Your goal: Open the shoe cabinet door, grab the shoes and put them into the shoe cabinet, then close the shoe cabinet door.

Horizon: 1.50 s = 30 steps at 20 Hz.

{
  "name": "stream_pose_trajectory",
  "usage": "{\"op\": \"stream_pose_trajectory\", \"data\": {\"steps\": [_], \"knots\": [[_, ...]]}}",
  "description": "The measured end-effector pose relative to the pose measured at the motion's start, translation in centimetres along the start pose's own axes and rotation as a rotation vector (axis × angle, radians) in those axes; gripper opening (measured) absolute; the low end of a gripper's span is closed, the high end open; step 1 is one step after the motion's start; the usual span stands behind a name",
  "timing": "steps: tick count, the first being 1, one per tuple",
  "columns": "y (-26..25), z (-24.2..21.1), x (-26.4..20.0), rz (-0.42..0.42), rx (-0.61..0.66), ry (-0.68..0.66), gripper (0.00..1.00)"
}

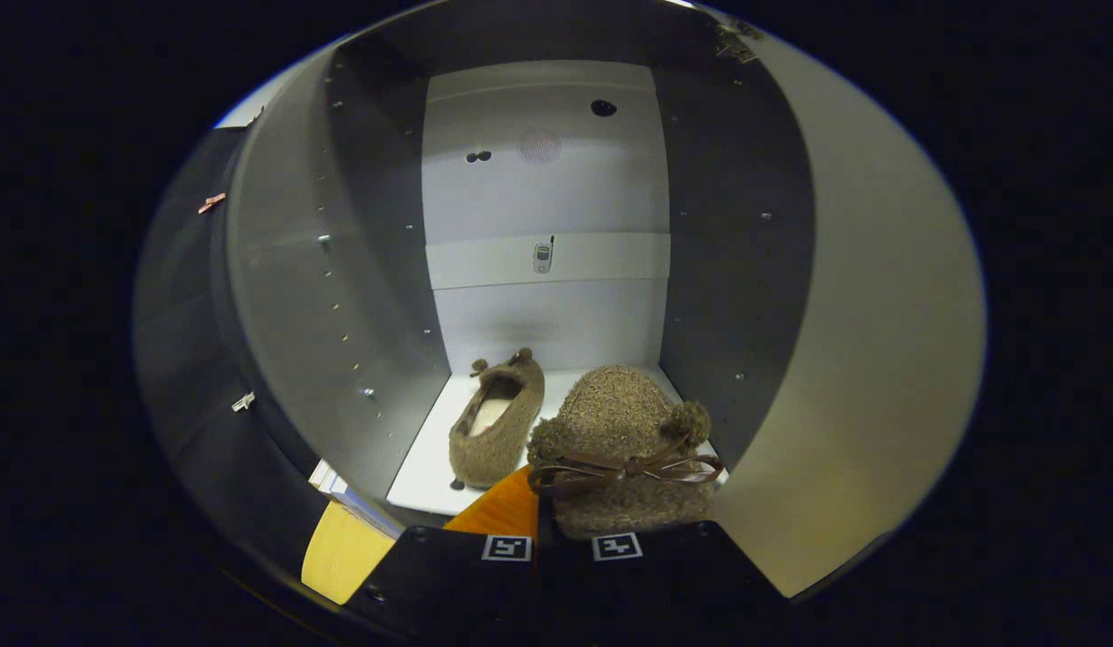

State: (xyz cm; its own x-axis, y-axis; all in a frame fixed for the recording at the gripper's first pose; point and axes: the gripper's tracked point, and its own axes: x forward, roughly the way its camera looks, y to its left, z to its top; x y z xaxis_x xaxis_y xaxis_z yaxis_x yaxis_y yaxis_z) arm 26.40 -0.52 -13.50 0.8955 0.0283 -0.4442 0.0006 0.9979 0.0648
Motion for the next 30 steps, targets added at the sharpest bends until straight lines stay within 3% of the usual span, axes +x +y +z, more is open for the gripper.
{"op": "stream_pose_trajectory", "data": {"steps": [13, 22, 30], "knots": [[-1.8, -0.4, 16.1, -0.038, -0.045, 0.08, 0.1], [-2.2, -2.7, 19.4, -0.063, -0.077, 0.166, 0.14], [-1.7, -2.5, 16.0, -0.016, -0.042, 0.214, 0.68]]}}
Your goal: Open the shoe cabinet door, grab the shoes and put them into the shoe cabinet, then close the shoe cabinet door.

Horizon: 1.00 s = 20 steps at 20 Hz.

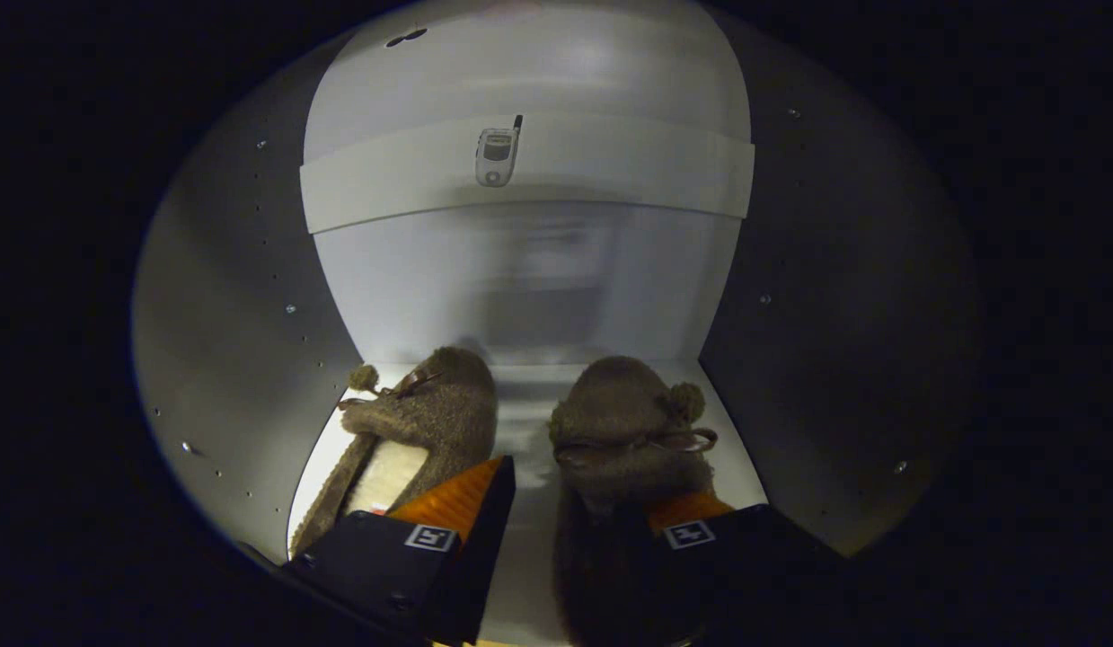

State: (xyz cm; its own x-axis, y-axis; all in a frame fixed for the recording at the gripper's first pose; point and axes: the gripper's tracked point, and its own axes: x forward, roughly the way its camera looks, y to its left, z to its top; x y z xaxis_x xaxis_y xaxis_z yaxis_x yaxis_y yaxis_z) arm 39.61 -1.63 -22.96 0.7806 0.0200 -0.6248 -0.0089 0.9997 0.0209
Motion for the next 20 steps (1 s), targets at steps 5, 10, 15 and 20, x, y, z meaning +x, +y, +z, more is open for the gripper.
{"op": "stream_pose_trajectory", "data": {"steps": [5, 10, 15, 20], "knots": [[-0.4, 0.7, -3.7, 0.008, 0.003, -0.025, 0.98], [-1.0, 3.3, -9.3, 0.004, 0.021, -0.169, 0.98], [-0.3, 5.6, -17.0, 0.007, 0.003, -0.365, 0.98], [1.6, 4.7, -25.1, 0.024, -0.014, -0.49, 0.98]]}}
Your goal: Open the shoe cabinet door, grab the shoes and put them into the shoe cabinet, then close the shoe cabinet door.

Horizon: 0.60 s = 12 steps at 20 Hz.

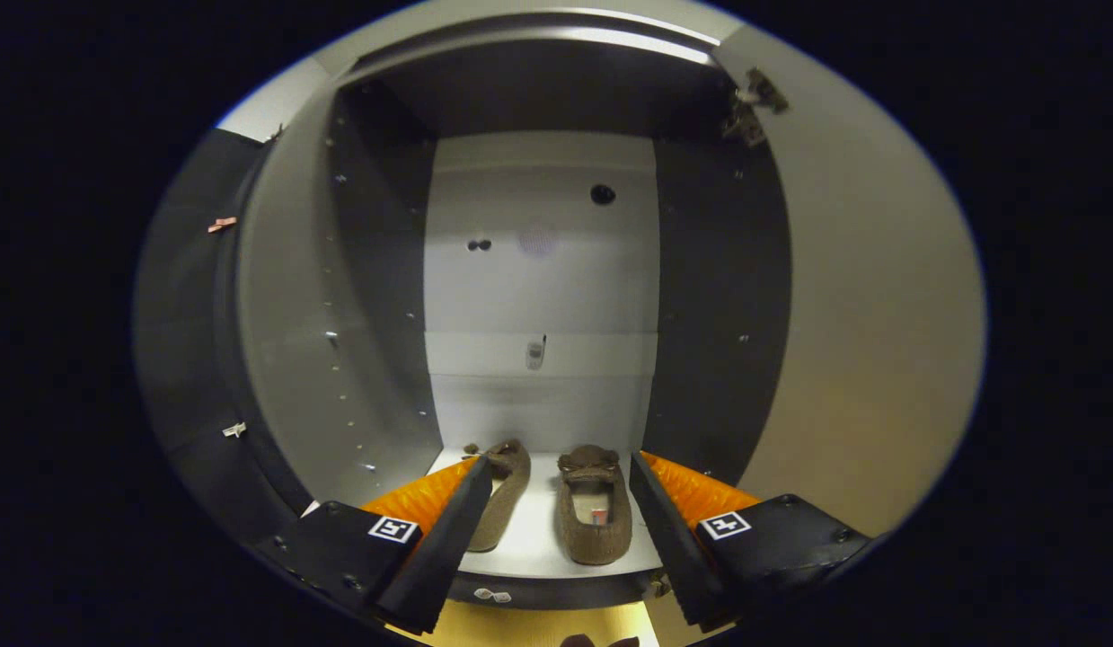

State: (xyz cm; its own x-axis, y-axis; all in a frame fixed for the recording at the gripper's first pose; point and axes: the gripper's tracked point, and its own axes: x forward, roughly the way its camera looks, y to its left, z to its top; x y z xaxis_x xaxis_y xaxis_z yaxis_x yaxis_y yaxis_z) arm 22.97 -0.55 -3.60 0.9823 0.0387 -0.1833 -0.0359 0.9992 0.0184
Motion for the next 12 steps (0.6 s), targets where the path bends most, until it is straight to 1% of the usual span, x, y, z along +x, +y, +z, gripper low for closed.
{"op": "stream_pose_trajectory", "data": {"steps": [2, 5, 8, 12], "knots": [[0.6, 0.3, -3.7, 0.01, 0.003, -0.029, 0.98], [1.1, -0.5, -8.6, 0.036, 0.026, -0.051, 0.98], [0.5, -1.4, -13.4, 0.06, 0.031, -0.062, 0.98], [-0.3, -2.4, -19.7, 0.108, -0.009, -0.082, 0.98]]}}
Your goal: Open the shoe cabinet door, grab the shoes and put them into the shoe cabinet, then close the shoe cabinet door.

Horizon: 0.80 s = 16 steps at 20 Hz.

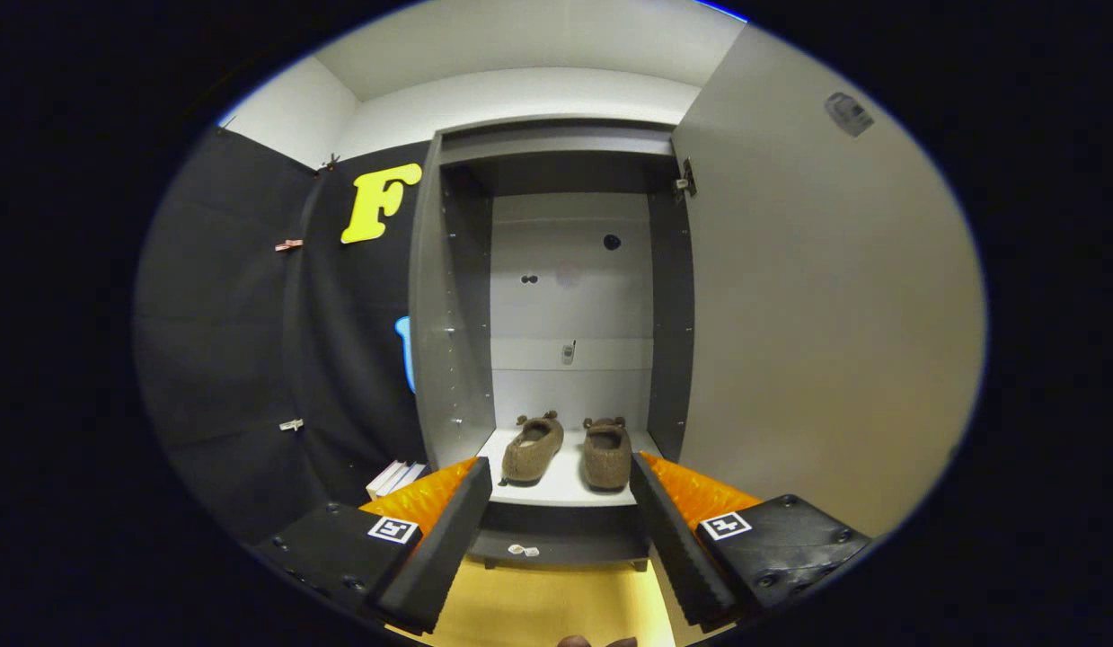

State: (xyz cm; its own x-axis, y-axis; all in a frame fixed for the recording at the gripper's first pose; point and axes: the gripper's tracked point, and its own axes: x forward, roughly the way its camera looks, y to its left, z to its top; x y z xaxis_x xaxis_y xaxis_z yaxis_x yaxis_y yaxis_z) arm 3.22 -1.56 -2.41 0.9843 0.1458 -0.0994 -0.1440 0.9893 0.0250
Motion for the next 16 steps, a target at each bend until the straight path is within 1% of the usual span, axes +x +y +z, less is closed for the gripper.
{"op": "stream_pose_trajectory", "data": {"steps": [4, 6, 9, 11, 13, 16], "knots": [[-0.3, 0.4, -7.3, 0.086, 0.013, -0.017, 0.98], [-1.8, 0.5, -10.6, 0.084, -0.006, -0.025, 0.98], [-5.0, 0.1, -14.8, 0.03, 0.017, -0.014, 0.98], [-8.7, -0.2, -17.2, -0.037, 0.045, -0.005, 0.97], [-11.5, -0.1, -18.9, -0.091, 0.082, -0.007, 0.97], [-17.3, -0.1, -19.6, -0.208, 0.123, -0.016, 0.97]]}}
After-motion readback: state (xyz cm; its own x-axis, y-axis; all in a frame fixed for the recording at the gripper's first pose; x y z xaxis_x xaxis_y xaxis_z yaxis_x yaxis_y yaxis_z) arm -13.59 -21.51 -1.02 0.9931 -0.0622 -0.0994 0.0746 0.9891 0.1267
